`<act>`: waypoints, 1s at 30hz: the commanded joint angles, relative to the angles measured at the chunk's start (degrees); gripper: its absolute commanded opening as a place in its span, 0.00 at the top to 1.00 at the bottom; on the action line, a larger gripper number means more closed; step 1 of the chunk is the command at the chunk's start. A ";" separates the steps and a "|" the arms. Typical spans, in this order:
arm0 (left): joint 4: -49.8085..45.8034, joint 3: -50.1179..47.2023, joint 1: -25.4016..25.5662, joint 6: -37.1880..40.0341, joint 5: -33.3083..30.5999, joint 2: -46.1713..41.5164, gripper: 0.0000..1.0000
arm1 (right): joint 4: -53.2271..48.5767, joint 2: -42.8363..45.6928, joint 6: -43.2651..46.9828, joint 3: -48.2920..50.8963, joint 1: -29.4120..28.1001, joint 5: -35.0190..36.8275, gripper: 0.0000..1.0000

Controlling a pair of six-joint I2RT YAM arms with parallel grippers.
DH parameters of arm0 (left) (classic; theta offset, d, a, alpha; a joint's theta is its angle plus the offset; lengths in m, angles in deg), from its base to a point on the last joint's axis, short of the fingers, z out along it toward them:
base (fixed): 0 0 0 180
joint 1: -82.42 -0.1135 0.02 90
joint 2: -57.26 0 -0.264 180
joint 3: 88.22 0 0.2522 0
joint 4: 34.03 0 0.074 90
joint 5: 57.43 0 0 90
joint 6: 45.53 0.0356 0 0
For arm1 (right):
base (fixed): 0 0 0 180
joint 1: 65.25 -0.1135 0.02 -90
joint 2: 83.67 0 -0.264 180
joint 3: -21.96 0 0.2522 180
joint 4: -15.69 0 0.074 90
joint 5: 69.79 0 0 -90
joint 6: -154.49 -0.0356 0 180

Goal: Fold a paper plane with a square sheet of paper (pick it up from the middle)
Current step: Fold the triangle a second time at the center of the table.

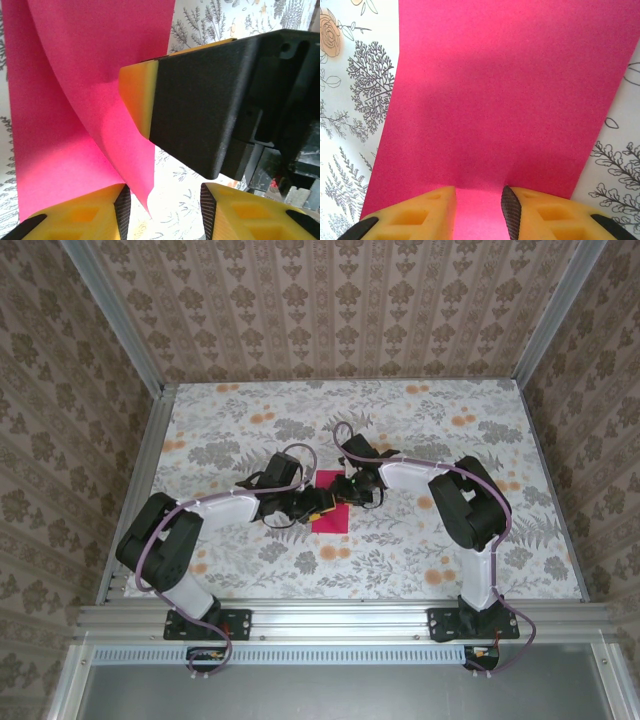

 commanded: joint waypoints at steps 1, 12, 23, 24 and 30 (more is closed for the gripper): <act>2.31 0.88 -0.50 -0.24 1.20 0.72 0.57 | -3.69 -4.11 -1.05 3.06 0.17 1.55 0.65; 5.88 1.94 -1.04 -0.35 1.50 4.09 0.55 | -1.98 -4.15 -1.89 4.38 1.56 -2.27 0.66; 8.33 1.61 -1.50 -0.82 1.80 6.43 0.55 | 1.76 -2.40 -3.31 6.05 4.15 -8.59 0.65; 8.45 1.42 -1.57 -0.77 1.74 6.36 0.56 | 2.25 -2.10 -3.36 6.20 4.47 -9.22 0.65; 8.71 0.17 -1.92 -0.75 1.32 6.26 0.60 | 3.61 -0.31 -3.72 6.49 5.92 -12.36 0.72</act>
